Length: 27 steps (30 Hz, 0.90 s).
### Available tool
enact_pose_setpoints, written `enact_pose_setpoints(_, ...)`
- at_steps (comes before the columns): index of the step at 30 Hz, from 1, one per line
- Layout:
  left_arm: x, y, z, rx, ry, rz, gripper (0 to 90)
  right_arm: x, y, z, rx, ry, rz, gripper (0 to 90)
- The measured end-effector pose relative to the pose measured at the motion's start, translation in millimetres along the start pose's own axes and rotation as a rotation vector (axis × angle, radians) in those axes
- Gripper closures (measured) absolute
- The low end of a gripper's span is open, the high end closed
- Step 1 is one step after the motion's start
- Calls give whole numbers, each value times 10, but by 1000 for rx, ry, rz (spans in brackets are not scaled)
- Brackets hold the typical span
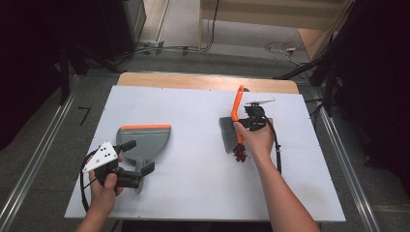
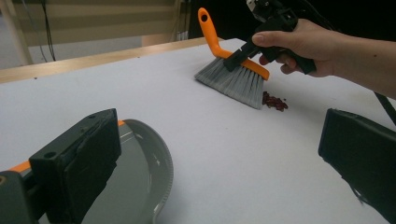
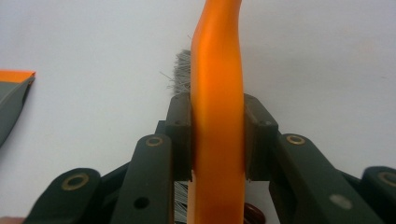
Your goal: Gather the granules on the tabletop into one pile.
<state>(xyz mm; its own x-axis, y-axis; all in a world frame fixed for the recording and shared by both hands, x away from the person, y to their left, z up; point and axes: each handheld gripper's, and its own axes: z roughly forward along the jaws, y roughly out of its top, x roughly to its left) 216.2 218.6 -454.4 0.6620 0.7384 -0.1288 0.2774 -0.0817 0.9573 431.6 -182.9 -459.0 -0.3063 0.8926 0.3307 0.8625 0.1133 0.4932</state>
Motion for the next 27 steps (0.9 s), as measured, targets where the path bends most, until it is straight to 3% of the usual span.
enact_pose_setpoints(4,3,-2,4,0,-1,-1,0,-59,-17,-32,-12,1,8,674)
enact_pose_setpoints(7,11,-4,5,-1,1,-2,0,-52,-13,-71,-35,39,0,679)
enact_pose_setpoints(12,19,-7,10,0,2,-6,0,35,0,-239,-102,88,-79,682)
enact_pose_setpoints(14,17,-7,12,1,1,-4,0,83,6,-341,-126,103,-141,683)
enact_pose_setpoints(18,10,-3,11,-2,0,-2,0,129,-7,-540,-122,119,-294,685)
enact_pose_setpoints(24,1,-4,16,3,0,-2,0,85,-174,-738,-34,151,-469,685)
enact_pose_setpoints(27,-10,-5,33,6,-2,1,0,28,-298,-802,-18,172,-569,685)
